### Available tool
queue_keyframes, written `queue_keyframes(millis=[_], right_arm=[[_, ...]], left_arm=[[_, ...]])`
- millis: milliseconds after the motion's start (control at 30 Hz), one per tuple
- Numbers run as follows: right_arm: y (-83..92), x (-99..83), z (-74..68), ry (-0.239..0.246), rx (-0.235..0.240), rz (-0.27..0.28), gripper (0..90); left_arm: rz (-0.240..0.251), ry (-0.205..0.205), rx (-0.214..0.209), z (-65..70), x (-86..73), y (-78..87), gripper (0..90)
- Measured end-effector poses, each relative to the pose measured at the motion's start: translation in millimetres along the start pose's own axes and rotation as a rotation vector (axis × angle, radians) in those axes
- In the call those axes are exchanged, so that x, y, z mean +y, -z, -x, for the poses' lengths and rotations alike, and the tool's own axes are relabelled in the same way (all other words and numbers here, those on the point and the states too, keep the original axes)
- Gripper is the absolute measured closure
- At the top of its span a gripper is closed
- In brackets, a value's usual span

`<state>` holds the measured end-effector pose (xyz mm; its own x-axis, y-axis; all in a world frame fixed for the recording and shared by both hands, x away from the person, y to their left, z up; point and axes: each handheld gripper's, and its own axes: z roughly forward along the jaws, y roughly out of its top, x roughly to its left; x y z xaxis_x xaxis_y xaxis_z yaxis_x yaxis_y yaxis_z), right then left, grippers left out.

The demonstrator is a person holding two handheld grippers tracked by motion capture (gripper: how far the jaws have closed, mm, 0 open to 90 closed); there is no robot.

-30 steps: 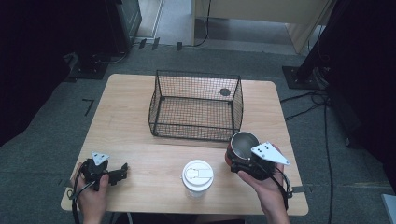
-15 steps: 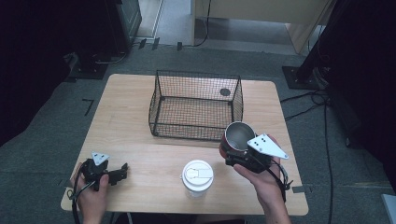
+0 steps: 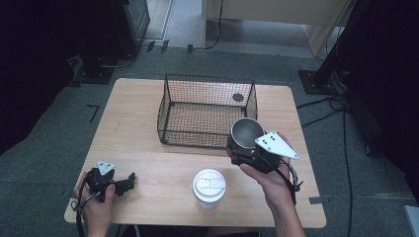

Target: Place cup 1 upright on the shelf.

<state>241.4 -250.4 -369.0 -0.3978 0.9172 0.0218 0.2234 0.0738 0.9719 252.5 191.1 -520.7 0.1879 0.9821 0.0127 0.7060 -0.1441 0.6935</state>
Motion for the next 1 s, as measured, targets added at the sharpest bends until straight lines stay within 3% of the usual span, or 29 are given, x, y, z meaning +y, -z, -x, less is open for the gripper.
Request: queue_keyframes(millis=[267,433,767,1000], right_arm=[[-7.5,16.6,-2.7,0.002,-0.010,0.049,7.3],[-16.5,26.9,-6.7,0.028,-0.020,0.088,7.3],[-34.6,35.8,-10.9,0.023,-0.011,0.138,7.2],[-51.0,38.8,-8.7,0.031,0.007,0.203,7.2]], left_arm=[[0.000,0.000,0.000,0.0,0.0,0.0,0.0],[0.000,0.001,-0.001,0.1,0.0,0.0,0.0],[0.001,0.001,-0.001,0.1,0.0,-0.1,0.0],[-0.002,0.001,-0.001,0.0,0.6,-0.4,0.0]])
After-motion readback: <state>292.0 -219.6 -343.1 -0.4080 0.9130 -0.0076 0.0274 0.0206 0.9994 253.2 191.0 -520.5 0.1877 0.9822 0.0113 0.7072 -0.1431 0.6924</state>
